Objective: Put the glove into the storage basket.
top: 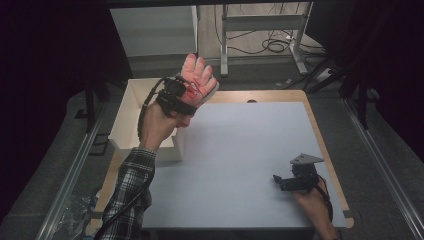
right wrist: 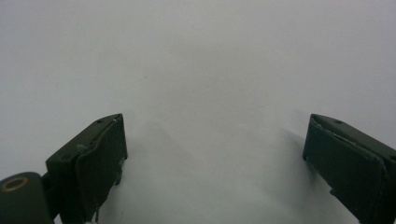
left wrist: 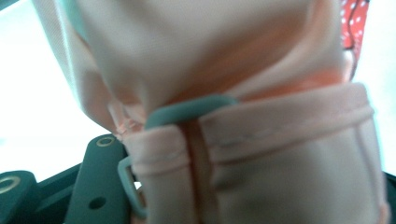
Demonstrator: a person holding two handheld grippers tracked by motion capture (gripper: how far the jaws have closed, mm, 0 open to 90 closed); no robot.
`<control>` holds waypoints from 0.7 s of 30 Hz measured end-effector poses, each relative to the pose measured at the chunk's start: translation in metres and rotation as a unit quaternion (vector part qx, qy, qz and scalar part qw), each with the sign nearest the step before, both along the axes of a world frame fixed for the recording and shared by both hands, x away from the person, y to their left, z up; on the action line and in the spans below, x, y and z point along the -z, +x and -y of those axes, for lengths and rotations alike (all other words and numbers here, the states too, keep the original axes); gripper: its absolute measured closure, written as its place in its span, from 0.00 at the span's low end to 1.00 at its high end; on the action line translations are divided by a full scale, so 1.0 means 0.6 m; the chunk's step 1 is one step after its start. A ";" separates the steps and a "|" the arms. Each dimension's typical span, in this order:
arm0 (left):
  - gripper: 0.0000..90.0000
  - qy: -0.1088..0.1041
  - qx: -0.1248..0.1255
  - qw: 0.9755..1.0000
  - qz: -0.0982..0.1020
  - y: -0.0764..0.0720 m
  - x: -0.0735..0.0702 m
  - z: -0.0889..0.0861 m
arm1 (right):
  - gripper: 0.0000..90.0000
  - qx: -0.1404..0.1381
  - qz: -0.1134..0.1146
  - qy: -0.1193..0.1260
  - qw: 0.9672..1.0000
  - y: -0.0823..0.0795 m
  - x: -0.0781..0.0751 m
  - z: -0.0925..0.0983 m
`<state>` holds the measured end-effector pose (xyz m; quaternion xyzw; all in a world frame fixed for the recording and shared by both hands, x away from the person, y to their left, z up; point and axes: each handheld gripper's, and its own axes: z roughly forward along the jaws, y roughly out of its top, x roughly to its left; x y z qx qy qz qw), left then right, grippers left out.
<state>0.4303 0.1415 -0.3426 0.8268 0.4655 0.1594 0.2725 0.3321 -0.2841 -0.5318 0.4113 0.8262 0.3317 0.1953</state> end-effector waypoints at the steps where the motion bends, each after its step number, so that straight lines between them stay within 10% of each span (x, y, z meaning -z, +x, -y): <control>1: 0.48 -0.001 -0.006 1.000 0.001 0.000 0.000 -0.007 | 0.07 0.000 0.001 0.000 1.000 0.000 0.000 0.000; 21: 0.47 -0.014 -0.111 0.994 -0.012 0.004 0.063 -0.125 | 0.07 0.000 0.001 0.000 1.000 0.000 0.000 0.000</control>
